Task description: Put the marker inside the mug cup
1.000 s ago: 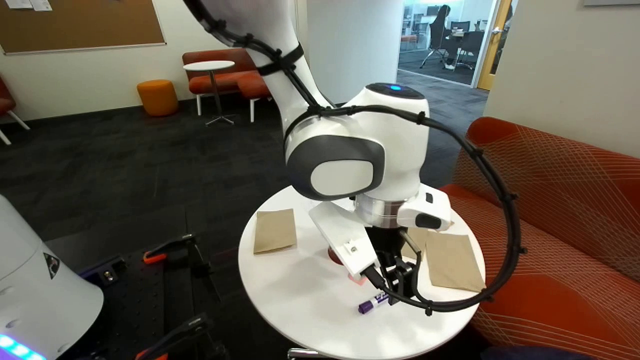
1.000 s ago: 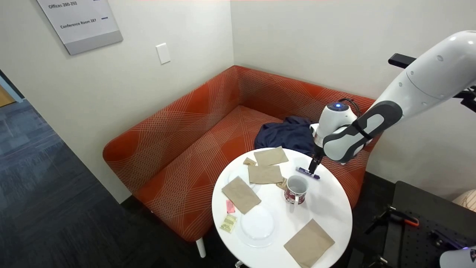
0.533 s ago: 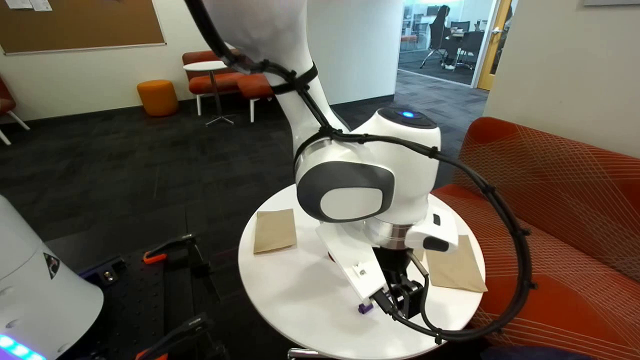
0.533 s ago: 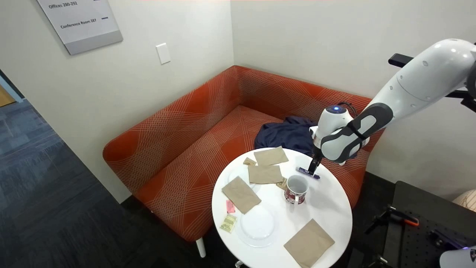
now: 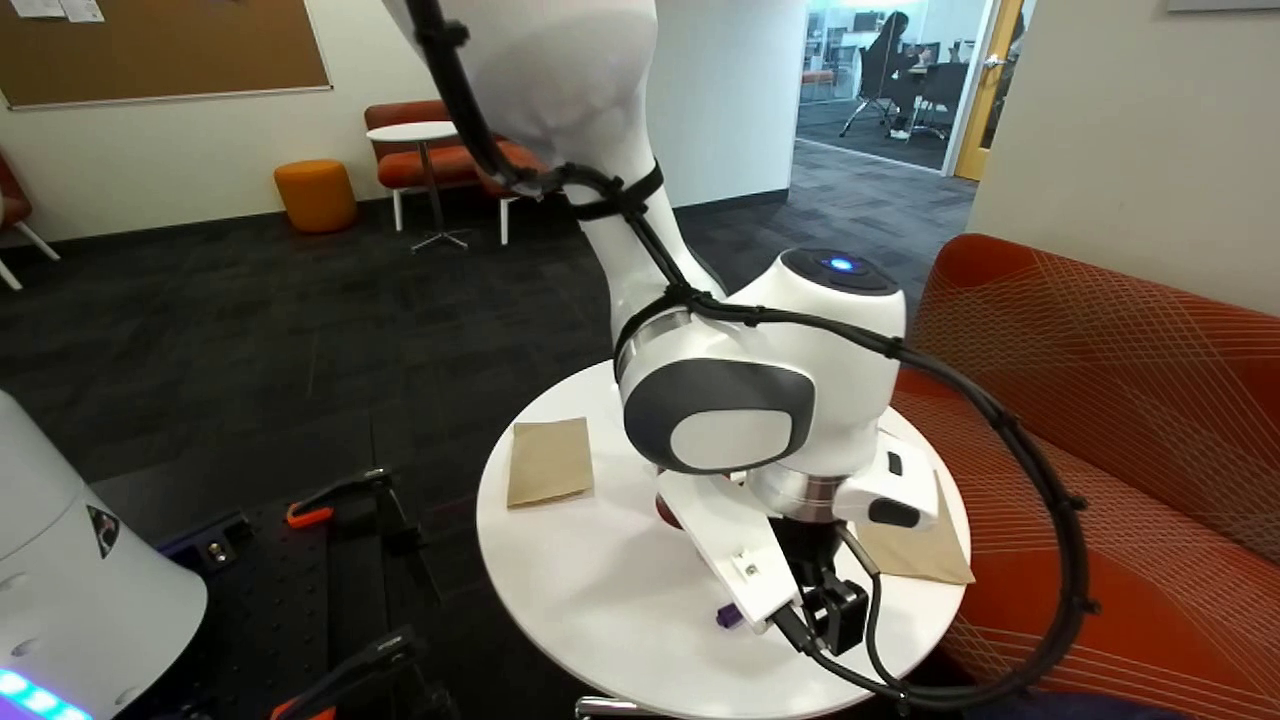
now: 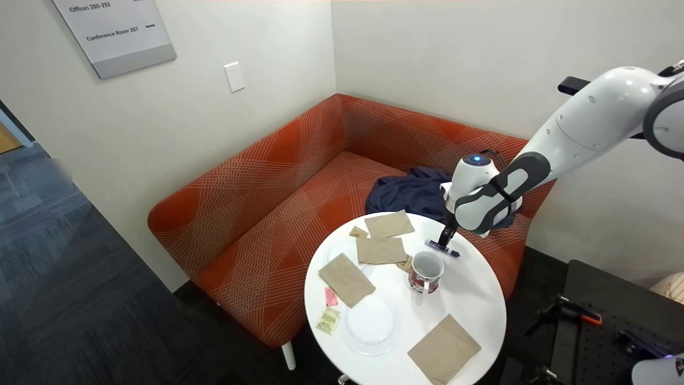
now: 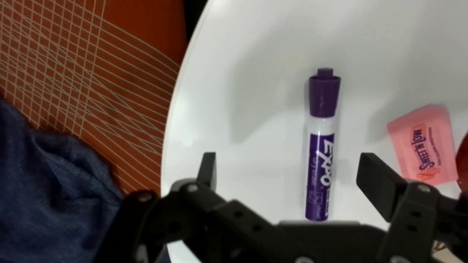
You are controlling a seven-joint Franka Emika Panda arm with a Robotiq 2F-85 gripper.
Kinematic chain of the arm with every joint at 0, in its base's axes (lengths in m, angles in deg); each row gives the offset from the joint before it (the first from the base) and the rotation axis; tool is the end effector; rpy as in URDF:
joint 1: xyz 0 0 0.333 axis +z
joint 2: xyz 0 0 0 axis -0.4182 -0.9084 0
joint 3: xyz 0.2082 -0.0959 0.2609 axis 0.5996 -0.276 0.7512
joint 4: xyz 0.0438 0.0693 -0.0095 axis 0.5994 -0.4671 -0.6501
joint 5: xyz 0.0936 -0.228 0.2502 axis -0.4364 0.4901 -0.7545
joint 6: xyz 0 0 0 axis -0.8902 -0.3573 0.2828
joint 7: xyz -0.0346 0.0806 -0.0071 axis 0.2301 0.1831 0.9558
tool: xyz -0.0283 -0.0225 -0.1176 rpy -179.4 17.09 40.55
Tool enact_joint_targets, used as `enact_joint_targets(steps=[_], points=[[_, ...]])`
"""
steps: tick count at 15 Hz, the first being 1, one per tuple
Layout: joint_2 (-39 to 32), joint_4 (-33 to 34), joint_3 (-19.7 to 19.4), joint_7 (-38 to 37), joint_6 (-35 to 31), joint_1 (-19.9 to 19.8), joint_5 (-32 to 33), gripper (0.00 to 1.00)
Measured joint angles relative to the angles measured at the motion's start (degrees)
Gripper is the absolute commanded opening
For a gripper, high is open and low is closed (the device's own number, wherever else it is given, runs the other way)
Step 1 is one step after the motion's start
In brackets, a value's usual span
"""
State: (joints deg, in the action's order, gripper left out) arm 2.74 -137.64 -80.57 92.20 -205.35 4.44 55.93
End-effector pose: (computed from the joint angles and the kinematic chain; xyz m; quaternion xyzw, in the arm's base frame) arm 0.5260 -0.2009 0.1377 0.9998 -0.0110 0.0132 0.0062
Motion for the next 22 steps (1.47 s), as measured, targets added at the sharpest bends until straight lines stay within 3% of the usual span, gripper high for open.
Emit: enact_joint_targets(steps=[2, 3, 4, 6, 15, 17, 22], points=[[-0.78, 1.12, 0.07, -0.02, 0.0, 0.43, 0.1, 1.0], [-1.15, 1.68, 0.09, -0.07, 0.0, 0.75, 0.13, 0.93], [-1.46, 2.21, 0.09, -0.1, 0.0, 1.11, 0.15, 0.72], [-2.04, 3.26, 0.09, -0.19, 0.0, 1.9, 0.2, 0.68], [-4.44, 5.95, -0.17, -0.32, 0.0, 3.97, 0.39, 0.0], [-4.52, 6.09, -0.58, -0.61, 0.0, 4.27, 0.4, 0.05], [-2.83, 6.05, -1.39, -1.64, 0.61, 4.49, 0.53, 0.05]])
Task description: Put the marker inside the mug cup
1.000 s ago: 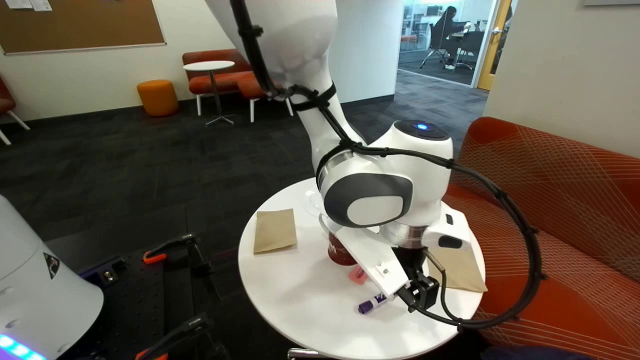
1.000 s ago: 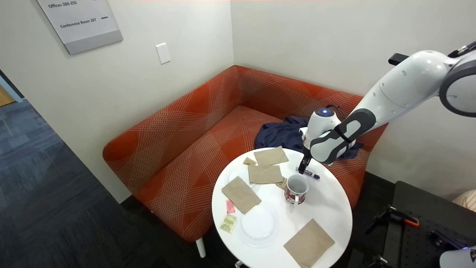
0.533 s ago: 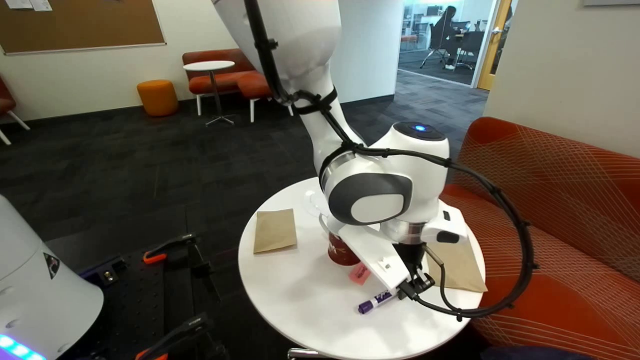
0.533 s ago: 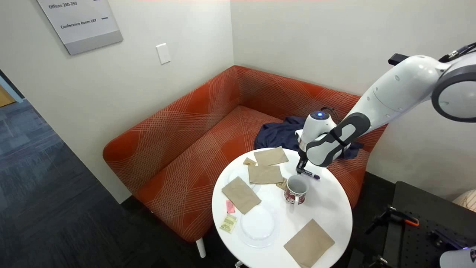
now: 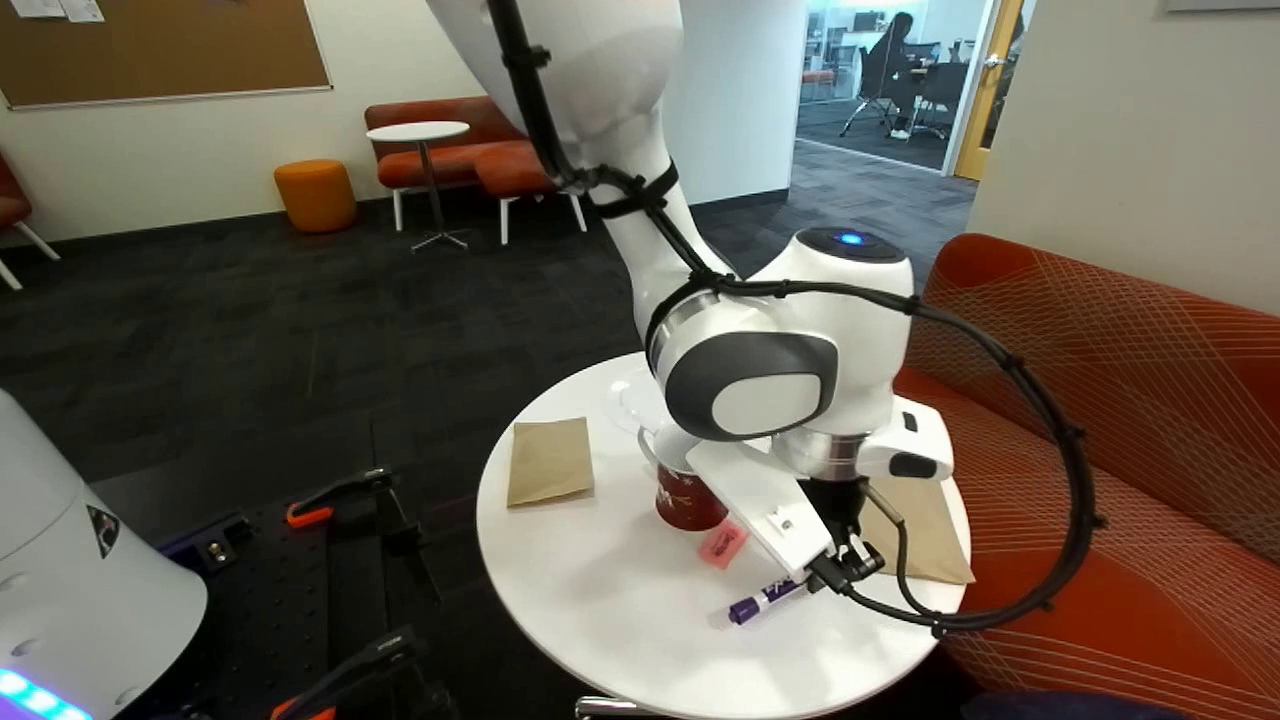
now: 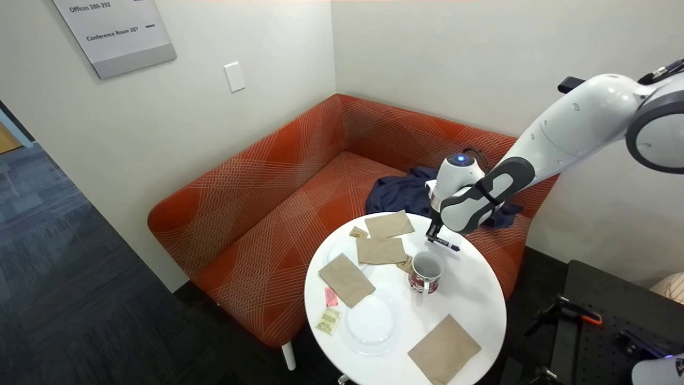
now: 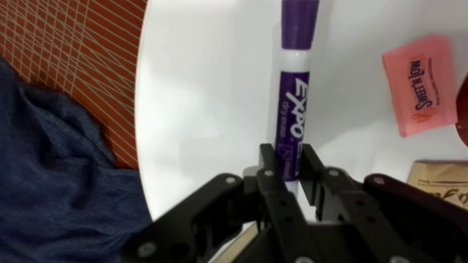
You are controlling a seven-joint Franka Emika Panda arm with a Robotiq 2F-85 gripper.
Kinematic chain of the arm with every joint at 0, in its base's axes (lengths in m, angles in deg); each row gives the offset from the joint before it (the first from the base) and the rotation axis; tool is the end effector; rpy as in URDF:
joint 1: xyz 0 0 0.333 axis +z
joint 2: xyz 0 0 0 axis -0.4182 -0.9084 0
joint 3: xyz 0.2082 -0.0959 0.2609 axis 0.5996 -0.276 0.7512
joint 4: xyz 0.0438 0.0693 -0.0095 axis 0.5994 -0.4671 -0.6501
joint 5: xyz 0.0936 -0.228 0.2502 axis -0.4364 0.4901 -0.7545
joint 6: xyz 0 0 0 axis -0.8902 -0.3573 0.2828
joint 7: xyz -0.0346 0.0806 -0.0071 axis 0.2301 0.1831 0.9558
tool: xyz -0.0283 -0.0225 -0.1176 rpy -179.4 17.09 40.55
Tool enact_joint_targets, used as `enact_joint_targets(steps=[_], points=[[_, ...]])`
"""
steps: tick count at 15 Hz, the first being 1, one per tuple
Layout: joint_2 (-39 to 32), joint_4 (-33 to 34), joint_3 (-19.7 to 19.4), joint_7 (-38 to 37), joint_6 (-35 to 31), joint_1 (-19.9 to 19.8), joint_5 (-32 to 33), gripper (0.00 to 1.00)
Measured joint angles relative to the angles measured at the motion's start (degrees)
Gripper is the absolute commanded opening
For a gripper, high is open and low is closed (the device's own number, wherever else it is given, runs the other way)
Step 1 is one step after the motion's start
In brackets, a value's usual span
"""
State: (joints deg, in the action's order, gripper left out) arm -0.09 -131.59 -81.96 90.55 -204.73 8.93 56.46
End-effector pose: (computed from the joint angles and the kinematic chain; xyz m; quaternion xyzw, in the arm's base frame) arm 0.5672 -0.1810 0.1392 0.9992 0.0096 0.0322 0.0218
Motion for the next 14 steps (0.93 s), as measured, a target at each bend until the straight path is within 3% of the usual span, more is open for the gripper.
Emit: enact_joint_targets(steps=[14], points=[[22.99, -5.04, -0.35, 0.35, 17.33, 1.03, 2.11, 0.05]])
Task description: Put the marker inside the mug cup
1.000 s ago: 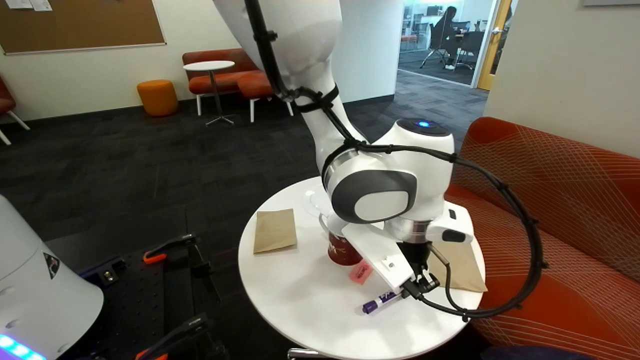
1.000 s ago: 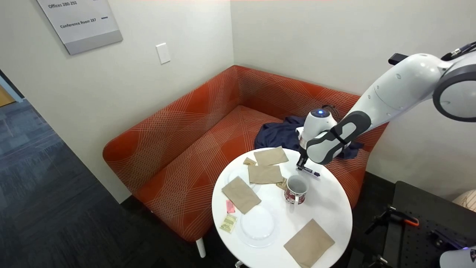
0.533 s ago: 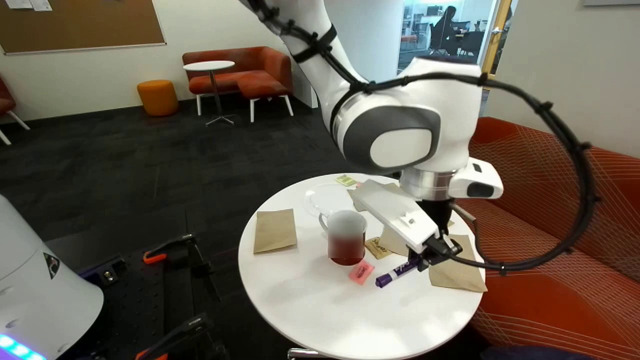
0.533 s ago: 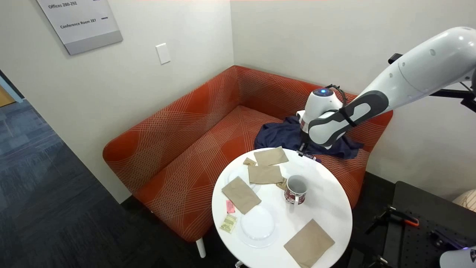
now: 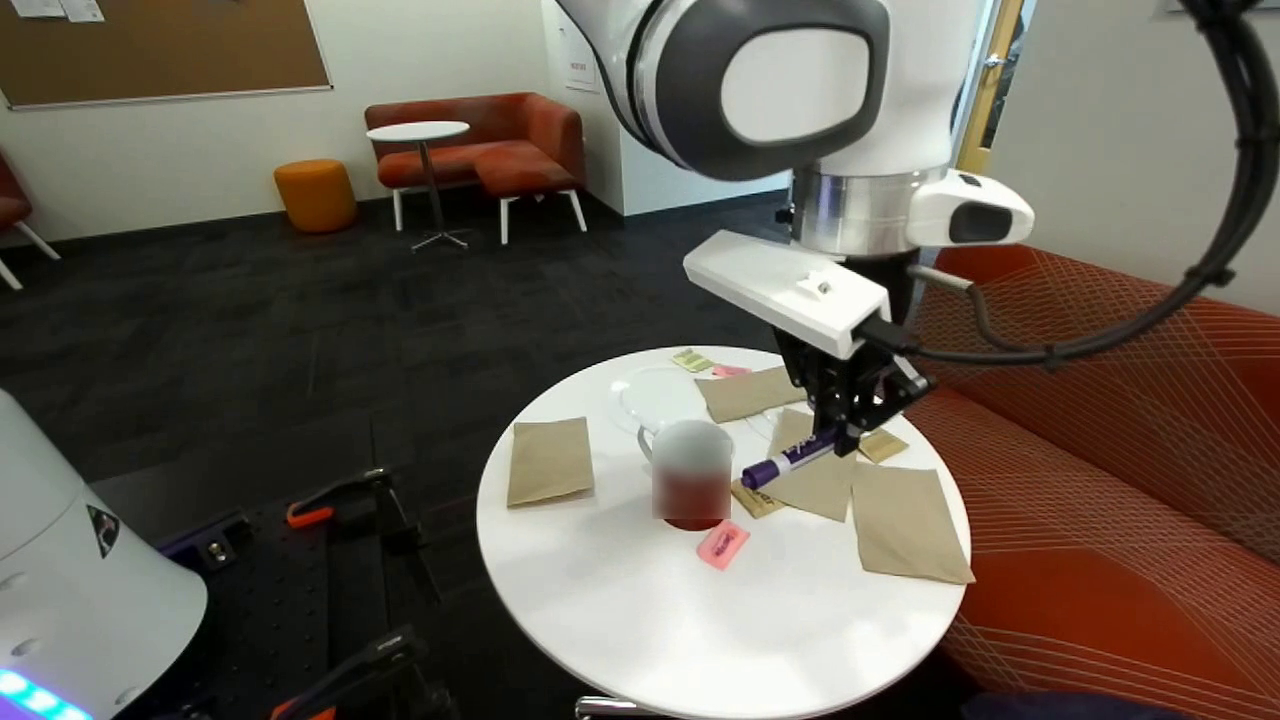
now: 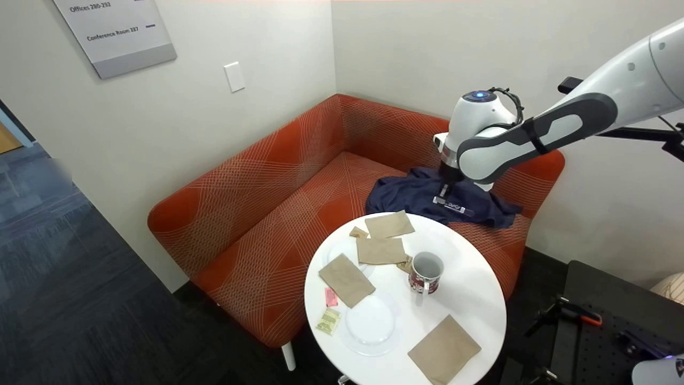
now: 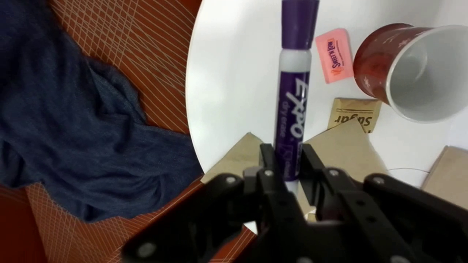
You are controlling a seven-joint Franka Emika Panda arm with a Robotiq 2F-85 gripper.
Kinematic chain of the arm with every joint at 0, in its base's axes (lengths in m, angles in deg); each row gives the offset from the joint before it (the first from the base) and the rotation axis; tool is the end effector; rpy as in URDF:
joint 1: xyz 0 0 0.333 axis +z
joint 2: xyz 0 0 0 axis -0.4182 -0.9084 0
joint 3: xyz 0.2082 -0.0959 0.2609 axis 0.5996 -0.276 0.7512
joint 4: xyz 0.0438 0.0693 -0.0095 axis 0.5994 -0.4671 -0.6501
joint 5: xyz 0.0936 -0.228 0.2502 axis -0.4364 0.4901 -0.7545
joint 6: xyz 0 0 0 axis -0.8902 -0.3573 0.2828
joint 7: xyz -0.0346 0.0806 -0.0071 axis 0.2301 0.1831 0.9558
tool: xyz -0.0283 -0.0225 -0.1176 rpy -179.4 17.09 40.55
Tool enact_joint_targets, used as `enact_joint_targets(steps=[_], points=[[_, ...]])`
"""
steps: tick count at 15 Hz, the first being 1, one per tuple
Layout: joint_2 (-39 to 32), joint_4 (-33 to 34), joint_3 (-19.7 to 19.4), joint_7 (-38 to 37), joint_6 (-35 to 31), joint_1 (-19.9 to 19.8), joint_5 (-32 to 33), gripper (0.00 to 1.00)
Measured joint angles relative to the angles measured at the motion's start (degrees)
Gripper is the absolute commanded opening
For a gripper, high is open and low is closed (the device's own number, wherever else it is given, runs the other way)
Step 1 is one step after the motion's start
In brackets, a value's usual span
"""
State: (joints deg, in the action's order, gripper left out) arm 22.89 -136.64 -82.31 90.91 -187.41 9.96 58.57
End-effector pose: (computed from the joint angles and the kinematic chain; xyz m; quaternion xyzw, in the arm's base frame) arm 0.5454 -0.1665 0.3151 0.9985 0.0300 0.0353 0.0292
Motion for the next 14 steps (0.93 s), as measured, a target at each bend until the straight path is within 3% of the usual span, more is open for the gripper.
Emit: enact_joint_targets(steps=[6, 7, 14], points=[[7.71, -3.63, -0.22, 0.04, 1.45, 1.89, 0.09, 0.05], [8.73, -4.11, -0.22, 0.17, 1.69, 2.12, 0.1, 0.2], [10.76, -5.47, -0.33, 1.42, 2.94, 2.51, 0.06, 0.2]])
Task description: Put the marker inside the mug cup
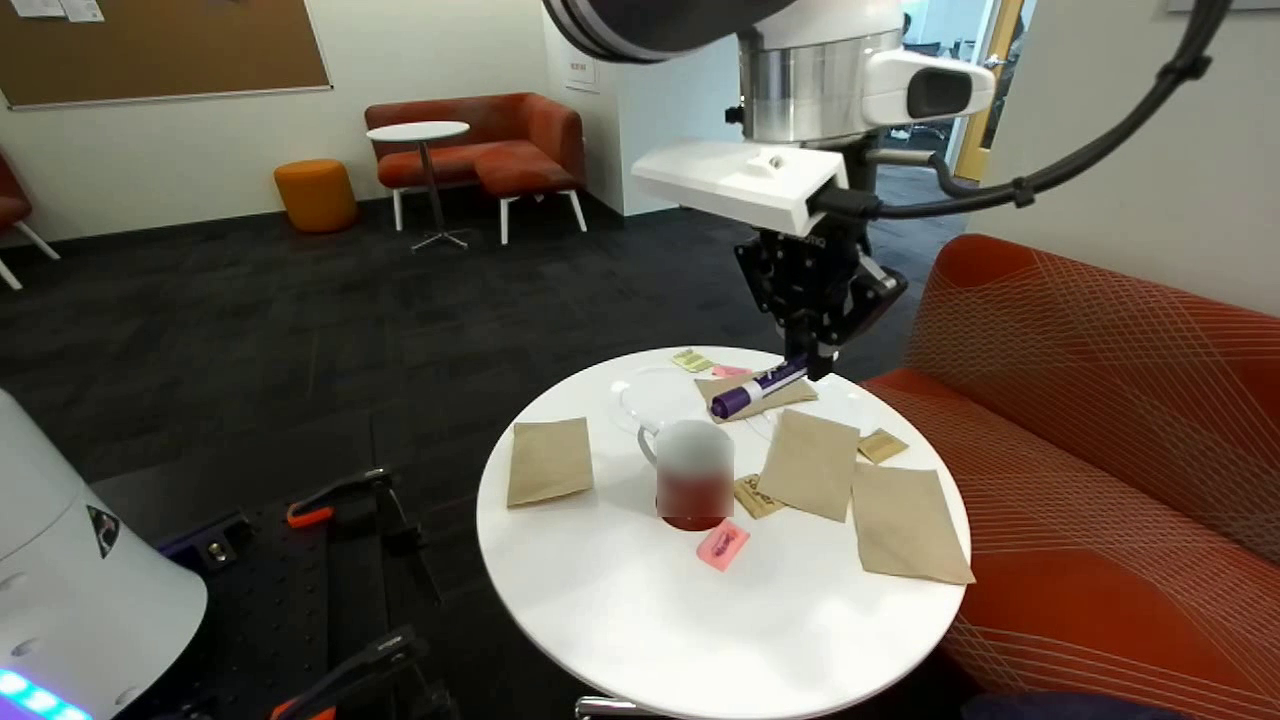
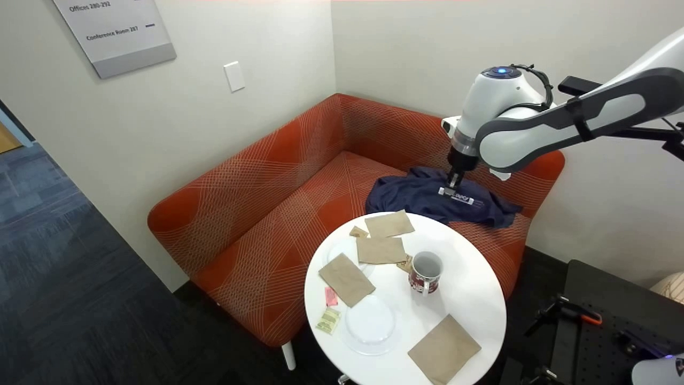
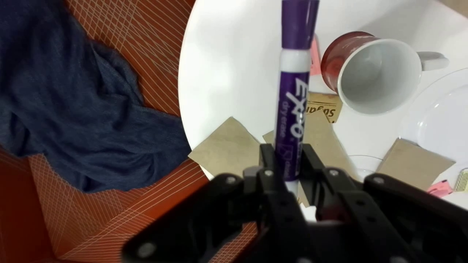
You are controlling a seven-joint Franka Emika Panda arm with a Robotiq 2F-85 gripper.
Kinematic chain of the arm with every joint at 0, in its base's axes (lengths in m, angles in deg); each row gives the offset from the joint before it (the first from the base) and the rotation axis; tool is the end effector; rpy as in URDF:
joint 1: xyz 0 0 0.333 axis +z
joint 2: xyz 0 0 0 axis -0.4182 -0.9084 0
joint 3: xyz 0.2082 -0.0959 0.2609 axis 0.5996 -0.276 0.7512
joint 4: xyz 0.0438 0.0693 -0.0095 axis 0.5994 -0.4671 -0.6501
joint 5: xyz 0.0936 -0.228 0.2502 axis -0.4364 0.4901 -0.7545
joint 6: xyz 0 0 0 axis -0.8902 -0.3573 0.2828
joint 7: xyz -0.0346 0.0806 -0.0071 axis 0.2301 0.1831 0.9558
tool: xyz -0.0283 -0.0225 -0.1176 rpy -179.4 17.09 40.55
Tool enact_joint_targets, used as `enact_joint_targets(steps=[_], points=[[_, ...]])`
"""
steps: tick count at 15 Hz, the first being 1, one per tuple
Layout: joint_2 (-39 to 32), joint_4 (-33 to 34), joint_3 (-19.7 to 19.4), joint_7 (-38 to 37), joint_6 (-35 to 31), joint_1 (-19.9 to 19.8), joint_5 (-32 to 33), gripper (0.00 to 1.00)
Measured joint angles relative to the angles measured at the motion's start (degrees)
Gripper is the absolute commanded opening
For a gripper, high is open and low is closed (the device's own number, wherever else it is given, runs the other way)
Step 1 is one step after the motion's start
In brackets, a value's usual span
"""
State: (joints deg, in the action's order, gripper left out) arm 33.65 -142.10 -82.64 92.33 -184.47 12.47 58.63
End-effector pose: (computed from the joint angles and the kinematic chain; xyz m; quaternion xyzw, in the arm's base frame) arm 0.5150 -0.1367 0.3760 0.9961 0.0600 0.0556 0.0333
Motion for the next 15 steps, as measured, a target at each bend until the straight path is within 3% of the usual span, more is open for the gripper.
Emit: enact_joint_targets(steps=[1, 4, 7, 11, 15], points=[[0.0, -0.03, 0.0, 0.0, 0.0, 0.0, 0.0, 0.05], [-0.14, -0.04, -0.07, 0.52, -0.07, 0.12, -0.8, 0.05], [-0.95, -0.04, 0.42, 5.8, -1.24, 0.41, -5.72, 0.05], [-2.07, -0.04, 2.09, 16.0, -3.57, 0.76, -13.37, 0.05], [-2.24, -0.05, 3.68, 30.9, -4.42, 0.63, -23.09, 0.05]])
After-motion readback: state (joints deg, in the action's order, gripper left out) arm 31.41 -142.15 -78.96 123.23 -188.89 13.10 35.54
